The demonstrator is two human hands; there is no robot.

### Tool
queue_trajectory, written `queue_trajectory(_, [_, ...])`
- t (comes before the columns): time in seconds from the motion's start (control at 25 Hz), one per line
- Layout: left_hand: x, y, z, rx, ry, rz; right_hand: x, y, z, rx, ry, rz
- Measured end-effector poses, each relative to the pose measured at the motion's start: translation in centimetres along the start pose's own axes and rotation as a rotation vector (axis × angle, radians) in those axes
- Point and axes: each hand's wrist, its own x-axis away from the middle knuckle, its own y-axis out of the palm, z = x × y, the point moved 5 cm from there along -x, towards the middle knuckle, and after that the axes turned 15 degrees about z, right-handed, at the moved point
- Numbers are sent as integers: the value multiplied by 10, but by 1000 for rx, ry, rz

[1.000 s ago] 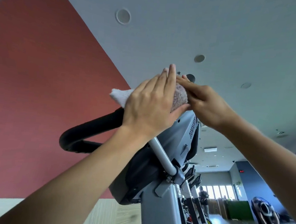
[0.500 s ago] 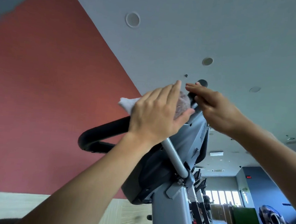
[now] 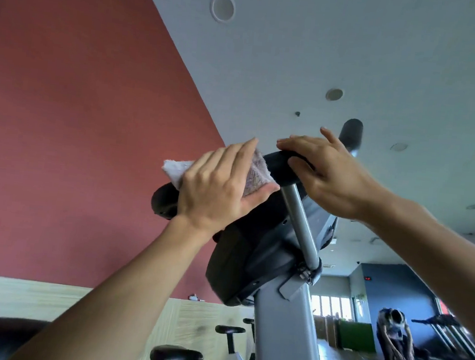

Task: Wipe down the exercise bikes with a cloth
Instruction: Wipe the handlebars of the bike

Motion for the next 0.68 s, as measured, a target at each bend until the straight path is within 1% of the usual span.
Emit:
queue_trajectory(0.12, [-2,5,7,33,16,21,-4,9,-6,48,26,24])
queue_trajectory(0.24, [11,-2,-13,76,82,38,-5,11,-13,104,73,59])
queue_trajectory(0.4, [29,-13,-38,32,36,16,-8,22,-33,197,35,-48])
queue_trajectory(0.52, [19,-8,-29,43,12,-22,-8,29,-36,268,27,-72])
queue_trajectory(0.6, [12,-3,-23,97,40,-55,-5,30,-39,292,51,-38])
queue_trajectory(0.68, [15,-6,-31,138,46,-52,-1,33,-43,325,72,6])
